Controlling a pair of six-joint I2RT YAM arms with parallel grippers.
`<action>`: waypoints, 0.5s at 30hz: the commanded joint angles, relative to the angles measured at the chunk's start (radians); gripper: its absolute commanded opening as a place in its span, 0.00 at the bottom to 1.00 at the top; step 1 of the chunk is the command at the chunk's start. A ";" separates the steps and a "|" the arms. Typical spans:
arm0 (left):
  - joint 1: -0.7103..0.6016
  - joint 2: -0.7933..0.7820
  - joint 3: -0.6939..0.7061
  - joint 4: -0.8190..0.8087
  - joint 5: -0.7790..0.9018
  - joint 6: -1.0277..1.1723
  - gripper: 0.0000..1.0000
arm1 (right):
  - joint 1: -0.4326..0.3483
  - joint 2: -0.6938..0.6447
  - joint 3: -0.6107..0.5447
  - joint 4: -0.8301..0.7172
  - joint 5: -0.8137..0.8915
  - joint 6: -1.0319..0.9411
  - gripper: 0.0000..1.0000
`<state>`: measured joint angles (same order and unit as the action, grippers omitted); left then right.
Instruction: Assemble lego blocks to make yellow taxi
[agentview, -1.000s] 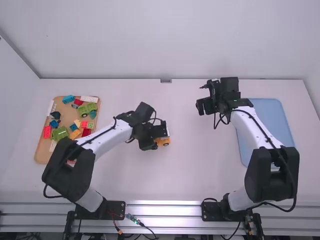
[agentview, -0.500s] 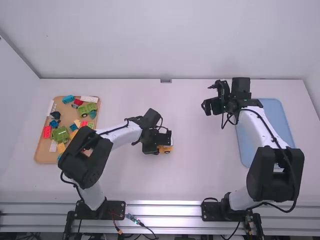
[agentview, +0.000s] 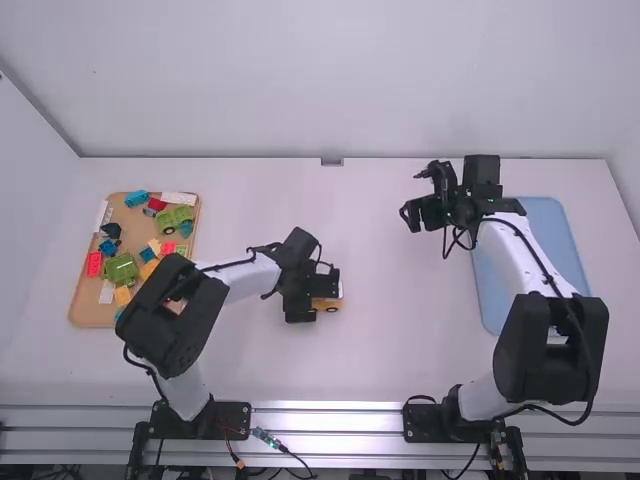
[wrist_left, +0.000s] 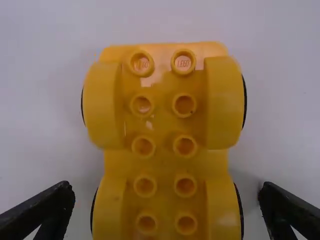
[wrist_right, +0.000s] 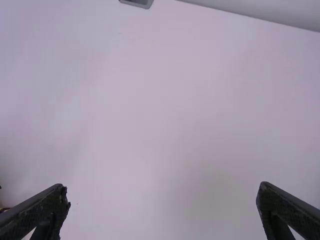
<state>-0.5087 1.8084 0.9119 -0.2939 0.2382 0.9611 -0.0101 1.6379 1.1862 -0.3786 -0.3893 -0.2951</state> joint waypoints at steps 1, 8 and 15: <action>0.003 -0.004 0.015 -0.029 -0.050 -0.015 0.99 | 0.005 -0.007 0.031 -0.005 -0.013 0.000 0.99; 0.014 -0.122 0.204 -0.335 -0.087 0.035 0.99 | 0.013 -0.007 0.031 -0.004 -0.013 -0.002 0.99; 0.171 -0.237 0.347 -0.473 -0.100 0.054 0.99 | 0.035 -0.007 0.031 0.000 -0.006 -0.002 0.99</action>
<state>-0.4110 1.6024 1.2350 -0.7506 0.1524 1.0119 0.0174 1.6379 1.1862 -0.3775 -0.3897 -0.2951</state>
